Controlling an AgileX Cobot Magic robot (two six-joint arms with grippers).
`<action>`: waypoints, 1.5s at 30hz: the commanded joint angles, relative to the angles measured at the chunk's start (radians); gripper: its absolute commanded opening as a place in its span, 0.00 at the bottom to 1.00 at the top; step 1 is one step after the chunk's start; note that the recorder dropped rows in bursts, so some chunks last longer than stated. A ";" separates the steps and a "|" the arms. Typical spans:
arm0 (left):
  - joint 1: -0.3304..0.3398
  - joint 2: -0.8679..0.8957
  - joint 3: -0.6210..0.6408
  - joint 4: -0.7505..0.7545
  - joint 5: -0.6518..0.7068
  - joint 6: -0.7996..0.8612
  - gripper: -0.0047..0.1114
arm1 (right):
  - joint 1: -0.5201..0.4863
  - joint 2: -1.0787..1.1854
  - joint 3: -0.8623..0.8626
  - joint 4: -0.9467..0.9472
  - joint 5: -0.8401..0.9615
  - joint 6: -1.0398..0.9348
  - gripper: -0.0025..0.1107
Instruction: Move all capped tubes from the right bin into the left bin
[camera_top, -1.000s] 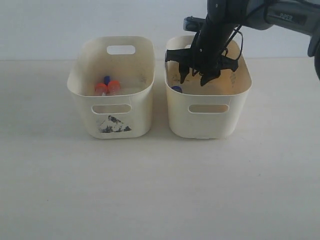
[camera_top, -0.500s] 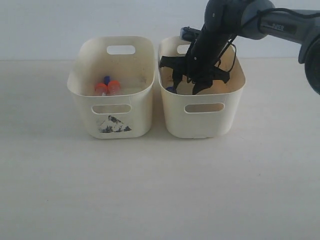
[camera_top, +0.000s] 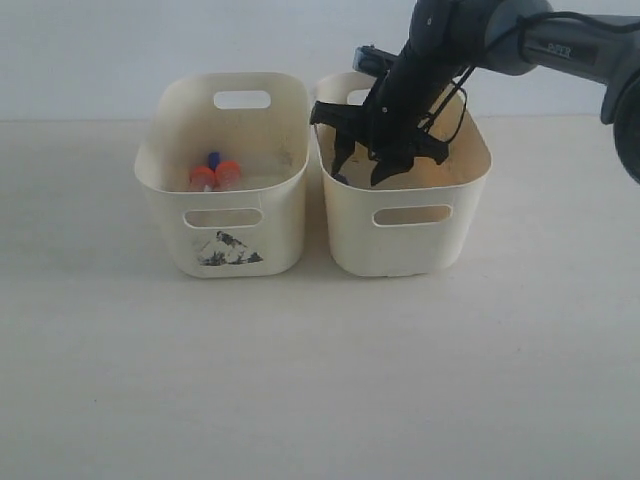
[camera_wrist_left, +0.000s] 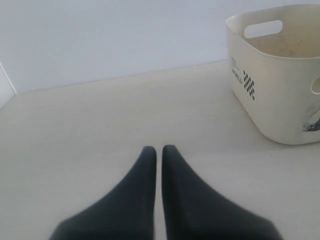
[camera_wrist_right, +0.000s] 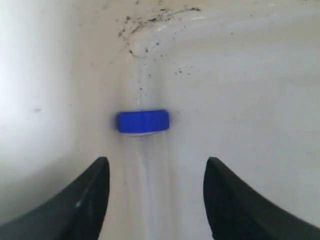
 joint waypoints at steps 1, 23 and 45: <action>0.001 -0.002 -0.004 -0.001 -0.015 -0.012 0.08 | -0.004 -0.012 0.001 0.017 0.016 -0.018 0.50; 0.001 -0.002 -0.004 -0.001 -0.015 -0.012 0.08 | 0.035 0.050 0.001 -0.038 0.067 -0.056 0.50; 0.001 -0.002 -0.004 -0.001 -0.015 -0.012 0.08 | 0.035 0.099 0.001 -0.151 0.108 -0.035 0.14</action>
